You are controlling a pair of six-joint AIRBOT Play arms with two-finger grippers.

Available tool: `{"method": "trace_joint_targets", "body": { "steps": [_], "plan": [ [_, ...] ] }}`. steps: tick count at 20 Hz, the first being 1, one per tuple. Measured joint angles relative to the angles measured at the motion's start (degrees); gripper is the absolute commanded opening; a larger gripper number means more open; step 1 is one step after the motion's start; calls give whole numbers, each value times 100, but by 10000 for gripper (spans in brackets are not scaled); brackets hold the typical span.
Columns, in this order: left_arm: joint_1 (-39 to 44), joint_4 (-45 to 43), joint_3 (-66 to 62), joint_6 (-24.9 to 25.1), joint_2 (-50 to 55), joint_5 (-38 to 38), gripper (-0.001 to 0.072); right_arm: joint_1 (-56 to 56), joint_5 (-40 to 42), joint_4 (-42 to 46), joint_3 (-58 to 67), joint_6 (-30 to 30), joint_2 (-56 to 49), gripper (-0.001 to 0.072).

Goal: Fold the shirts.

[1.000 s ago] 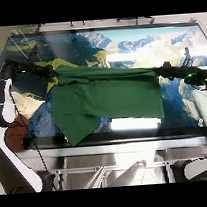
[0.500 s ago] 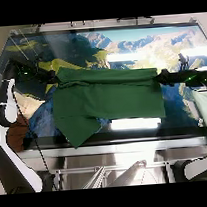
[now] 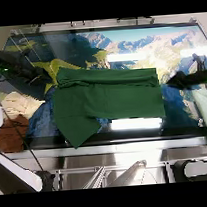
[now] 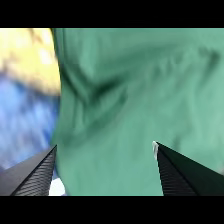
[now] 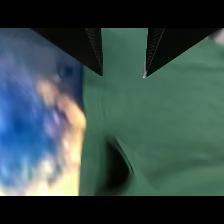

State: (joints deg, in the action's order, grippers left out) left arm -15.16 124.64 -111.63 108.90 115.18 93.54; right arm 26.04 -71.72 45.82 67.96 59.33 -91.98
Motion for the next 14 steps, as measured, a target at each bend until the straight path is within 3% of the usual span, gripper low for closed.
{"method": "trace_joint_targets", "body": {
  "steps": [1,2,3,6,8,12,14],
  "plan": [
    [-85,-4,369,-35,-256,90,659,52,-118,372,-258,116,225,333],
    [-166,-4,841,-48,-553,133,659,105,-175,662,-546,203,435,489],
    [-243,-2,1338,-46,-844,125,659,157,-157,883,-872,264,634,562],
    [-481,-13,2949,0,-1648,-55,660,243,98,1158,-1674,330,922,557],
    [-643,-15,3967,20,-2118,-238,660,267,192,988,-2022,262,909,433],
    [-883,-17,5552,127,-2898,-776,660,140,195,258,-2330,-144,562,430],
    [-938,-17,6065,168,-3165,-1067,659,22,225,31,-2389,-328,378,185]
  ]
}}
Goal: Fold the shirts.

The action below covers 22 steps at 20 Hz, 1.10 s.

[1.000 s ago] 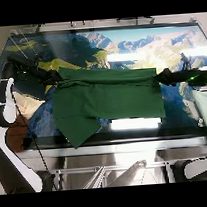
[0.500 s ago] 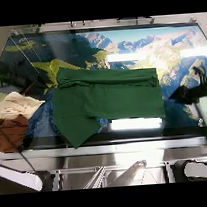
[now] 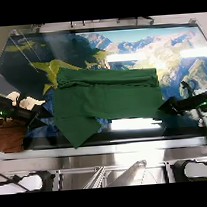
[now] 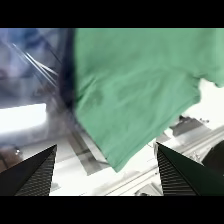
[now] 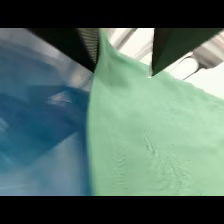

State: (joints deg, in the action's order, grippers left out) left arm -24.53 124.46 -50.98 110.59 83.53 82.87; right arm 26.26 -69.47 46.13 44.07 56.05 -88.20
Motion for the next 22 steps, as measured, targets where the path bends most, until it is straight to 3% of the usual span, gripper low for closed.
{"method": "trace_joint_targets", "body": {
  "steps": [2,9,10,12,13,17,22],
  "plan": [
    [-22,4,396,24,-153,-271,659,-83,79,-138,-35,-149,-120,22],
    [385,173,1110,35,-315,-1113,658,-136,74,-573,-61,-385,-227,22],
    [511,236,1137,37,-317,-1241,596,-136,72,-601,-66,-389,-229,22],
    [778,302,1182,52,-313,-1703,90,-136,52,-658,-66,-411,-232,22],
    [901,332,1193,72,-304,-2050,25,-136,33,-682,-68,-411,-234,22],
    [1080,415,1147,96,-310,-2326,24,-133,-160,-671,-55,-431,-232,21],
    [551,208,857,190,-531,-1246,18,227,-809,-702,0,-470,92,21]
  ]
}}
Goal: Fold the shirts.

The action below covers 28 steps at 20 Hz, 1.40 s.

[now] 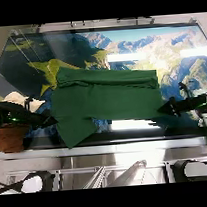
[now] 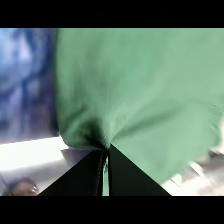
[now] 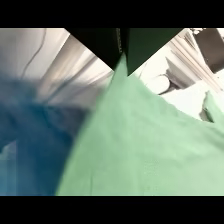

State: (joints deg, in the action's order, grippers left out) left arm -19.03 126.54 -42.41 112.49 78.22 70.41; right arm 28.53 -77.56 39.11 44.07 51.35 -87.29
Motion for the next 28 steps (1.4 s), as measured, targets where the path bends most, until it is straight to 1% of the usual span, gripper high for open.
{"method": "trace_joint_targets", "body": {
  "steps": [1,3,8,11,13,17,20,22,25,28],
  "plan": [
    [-146,-37,-22,-13,-136,256,18,153,-109,-2,4,0,122,21],
    [-404,-125,-57,-101,-439,516,19,424,-243,-9,7,26,304,22],
    [-647,-164,-90,-160,-1156,1023,19,756,-564,-79,11,216,516,22],
    [-647,11,-243,-192,-1375,1088,19,708,-555,-658,33,103,588,21],
    [-516,103,-616,-201,-1204,1143,19,540,-291,-1069,122,-17,603,21],
    [-59,216,-2033,-302,-243,1141,18,26,673,-1504,610,-157,549,21],
    [184,267,-3574,-474,997,1106,17,-291,1401,-1672,1167,-181,247,22],
    [310,273,-4662,-629,1967,1224,16,-461,1779,-1718,1532,-197,-129,22],
    [527,247,-6282,-837,3477,1469,16,-658,2157,-1755,1928,-243,-811,22],
    [680,227,-7270,-940,4509,1530,18,-787,2400,-1755,2096,-369,-1377,22]
  ]
}}
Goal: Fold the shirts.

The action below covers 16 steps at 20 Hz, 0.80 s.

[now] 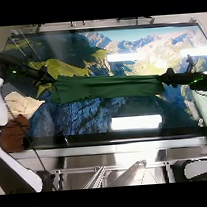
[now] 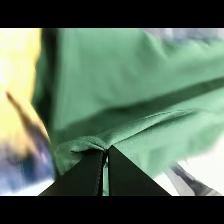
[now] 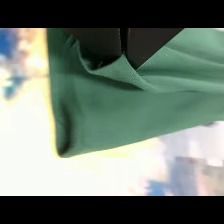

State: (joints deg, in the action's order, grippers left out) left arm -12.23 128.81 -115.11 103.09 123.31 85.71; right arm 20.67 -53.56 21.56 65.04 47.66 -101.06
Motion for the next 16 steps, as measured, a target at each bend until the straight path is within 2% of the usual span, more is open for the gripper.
{"method": "trace_joint_targets", "body": {
  "steps": [4,11,12,13,14,15,16],
  "plan": [
    [28,98,-118,-52,501,-278,18,-61,116,42,85,-190,-326,22],
    [-79,1220,-90,61,334,-446,18,-70,-153,140,127,-319,-267,37],
    [-83,1309,-90,63,249,-448,19,-70,-225,140,129,-321,-205,168],
    [-87,1370,-90,63,153,-448,134,-70,-291,140,129,-337,-138,323],
    [-87,1429,-90,81,61,-448,379,-70,-343,140,129,-341,-59,351],
    [-87,1462,-87,81,-26,-437,526,-70,-396,142,129,-343,24,351],
    [-90,1480,-87,81,-114,-396,595,-59,-450,186,129,-343,107,353]
  ]
}}
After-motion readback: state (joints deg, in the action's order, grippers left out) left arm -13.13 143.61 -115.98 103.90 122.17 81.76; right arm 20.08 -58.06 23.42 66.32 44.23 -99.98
